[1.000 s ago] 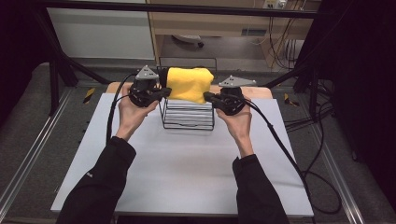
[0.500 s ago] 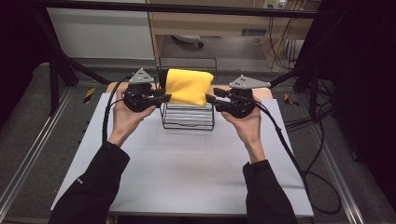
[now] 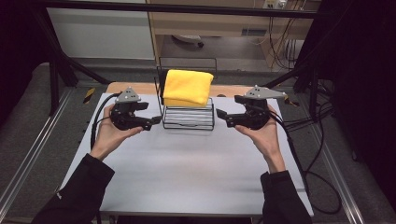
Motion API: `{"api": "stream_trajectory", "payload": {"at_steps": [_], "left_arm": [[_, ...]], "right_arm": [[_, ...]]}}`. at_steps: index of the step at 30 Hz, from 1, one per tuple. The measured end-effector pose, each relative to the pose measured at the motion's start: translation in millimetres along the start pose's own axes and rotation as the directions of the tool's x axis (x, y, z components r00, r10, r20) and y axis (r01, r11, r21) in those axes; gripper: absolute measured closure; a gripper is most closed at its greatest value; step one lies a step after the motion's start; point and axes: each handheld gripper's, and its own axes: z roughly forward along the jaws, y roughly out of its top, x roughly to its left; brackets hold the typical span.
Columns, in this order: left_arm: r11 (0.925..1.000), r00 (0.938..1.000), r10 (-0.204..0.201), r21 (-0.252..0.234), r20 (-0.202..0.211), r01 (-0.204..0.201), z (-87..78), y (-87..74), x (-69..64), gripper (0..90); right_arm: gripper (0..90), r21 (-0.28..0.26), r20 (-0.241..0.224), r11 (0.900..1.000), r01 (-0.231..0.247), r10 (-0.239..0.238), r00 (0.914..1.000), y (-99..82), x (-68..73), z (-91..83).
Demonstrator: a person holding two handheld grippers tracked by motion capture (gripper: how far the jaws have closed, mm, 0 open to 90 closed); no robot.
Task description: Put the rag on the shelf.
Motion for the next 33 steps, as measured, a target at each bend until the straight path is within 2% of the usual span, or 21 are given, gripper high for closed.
{"api": "stream_trajectory", "payload": {"at_steps": [7, 14, 17, 21, 23, 26, 27, 33], "left_arm": [[0.9994, 0.9998, -0.006, 0.033, -0.016, 0.007, -1.3, -39.9, -4.1, 5.9], [0.9975, 0.9981, -0.062, 0.035, -0.001, 0.062, -0.6, -81.1, -3.9, 5.4], [0.9956, 0.9961, -0.087, 0.035, 0.010, 0.087, 0.2, -100.6, -2.6, 5.4], [0.9919, 0.9936, -0.113, 0.059, 0.001, 0.113, 0.8, -126.6, 0.3, 5.9], [0.9896, 0.9917, -0.128, 0.065, -0.005, 0.128, 0.5, -135.4, 1.4, 6.4], [0.9885, 0.9914, -0.130, 0.077, -0.016, 0.130, -1.7, -146.1, 3.2, 6.9], [0.9885, 0.9917, -0.127, 0.081, -0.019, 0.128, -2.8, -148.4, 3.3, 7.0], [0.9910, 0.9928, -0.117, 0.062, -0.024, 0.119, -10.7, -159.6, 1.6, 7.2]], "right_arm": [[4.5, 0.052, 0.015, 0.9986, -0.010, 0.009, 0.9998, -27.9, -2.9, -4.2], [1.2, 0.106, 0.026, 0.9938, -0.034, 0.031, 0.9992, -61.6, -5.7, -6.9], [0.8, 0.126, 0.026, 0.9894, -0.071, 0.068, 0.9973, -79.8, -9.7, -6.6], [0.7, 0.152, 0.017, 0.9856, -0.074, 0.072, 0.9973, -104.1, -14.0, -8.6], [0.7, 0.154, 0.009, 0.9847, -0.080, 0.080, 0.9968, -114.4, -15.7, -10.7], [0.7, 0.148, -0.001, 0.9834, -0.105, 0.107, 0.9943, -129.8, -17.3, -14.6], [0.7, 0.150, -0.007, 0.9837, -0.099, 0.101, 0.9948, -135.1, -18.0, -16.0], [0.7, 0.182, -0.002, 0.9774, -0.108, 0.110, 0.9939, -162.3, -21.0, -25.5]]}}
